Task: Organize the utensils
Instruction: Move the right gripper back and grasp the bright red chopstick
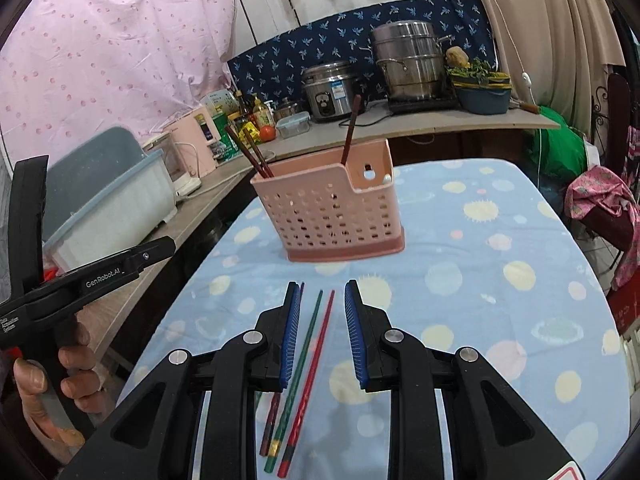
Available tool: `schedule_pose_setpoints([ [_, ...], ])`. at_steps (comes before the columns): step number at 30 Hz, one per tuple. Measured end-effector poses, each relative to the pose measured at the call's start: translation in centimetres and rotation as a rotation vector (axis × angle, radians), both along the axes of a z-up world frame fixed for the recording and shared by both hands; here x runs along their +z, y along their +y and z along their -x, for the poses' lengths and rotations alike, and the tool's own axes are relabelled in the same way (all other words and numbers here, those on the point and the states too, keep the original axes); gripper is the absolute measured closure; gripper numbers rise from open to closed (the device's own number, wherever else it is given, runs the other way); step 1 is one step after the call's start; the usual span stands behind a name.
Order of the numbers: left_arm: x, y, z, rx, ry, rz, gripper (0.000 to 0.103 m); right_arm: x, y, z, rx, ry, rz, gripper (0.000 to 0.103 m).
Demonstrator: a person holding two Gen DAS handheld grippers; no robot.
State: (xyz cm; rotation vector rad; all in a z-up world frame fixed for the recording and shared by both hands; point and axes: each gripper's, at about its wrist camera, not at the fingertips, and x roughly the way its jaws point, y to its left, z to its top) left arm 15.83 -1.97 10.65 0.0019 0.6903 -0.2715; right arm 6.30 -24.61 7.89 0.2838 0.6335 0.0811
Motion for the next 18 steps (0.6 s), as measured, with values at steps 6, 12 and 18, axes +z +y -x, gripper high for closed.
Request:
schedule_pose_setpoints([
  [6,-4.8,0.6,1.8,0.007,0.098,-0.027,0.070,-4.1,0.5,2.4,-0.008,0.093,-0.009,0.080],
  [12,-8.4,0.9,3.8,0.011,0.163,-0.042,0.070,-7.4,2.1,4.2,0.012,0.158,0.007,0.080],
  [18,-10.8,0.7,5.6,0.001,0.210,-0.059,0.070,-9.6,4.5,5.4,0.063,0.204,0.010,0.080],
])
